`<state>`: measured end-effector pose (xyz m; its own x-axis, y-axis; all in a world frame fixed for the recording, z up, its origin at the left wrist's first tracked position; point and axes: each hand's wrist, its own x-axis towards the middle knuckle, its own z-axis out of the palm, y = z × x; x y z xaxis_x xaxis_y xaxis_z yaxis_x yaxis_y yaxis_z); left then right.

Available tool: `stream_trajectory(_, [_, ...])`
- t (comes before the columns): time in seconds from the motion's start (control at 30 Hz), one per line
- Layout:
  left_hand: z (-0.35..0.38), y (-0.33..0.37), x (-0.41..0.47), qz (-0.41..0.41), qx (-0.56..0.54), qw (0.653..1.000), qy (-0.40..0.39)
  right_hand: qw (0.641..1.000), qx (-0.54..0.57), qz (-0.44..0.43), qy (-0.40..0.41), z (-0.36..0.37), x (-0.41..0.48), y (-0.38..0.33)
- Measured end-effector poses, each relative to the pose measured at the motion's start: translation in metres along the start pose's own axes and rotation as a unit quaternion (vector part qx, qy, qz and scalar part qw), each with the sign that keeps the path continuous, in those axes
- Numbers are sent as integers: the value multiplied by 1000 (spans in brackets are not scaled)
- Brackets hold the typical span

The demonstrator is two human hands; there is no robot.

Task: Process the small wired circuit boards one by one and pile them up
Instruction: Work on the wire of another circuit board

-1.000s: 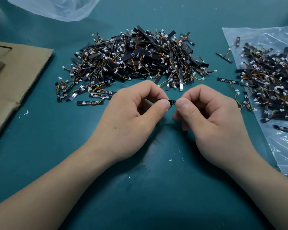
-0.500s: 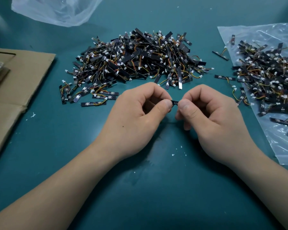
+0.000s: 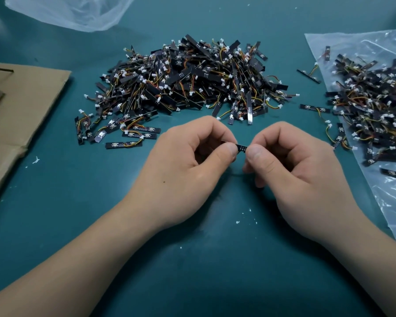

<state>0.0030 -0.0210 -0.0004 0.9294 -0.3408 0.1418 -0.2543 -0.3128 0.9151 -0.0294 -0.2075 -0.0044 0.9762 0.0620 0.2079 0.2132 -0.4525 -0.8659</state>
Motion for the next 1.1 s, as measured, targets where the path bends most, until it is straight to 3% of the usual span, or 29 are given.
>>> stream_trajectory(0.5, [1,4,-1,3,-36,999,-5,1000,6,5,16,0,-2,-4])
stream_trajectory(1.1, [-1,2,2,22,31,999,1,1000,0,20,-6,0,-1,-3])
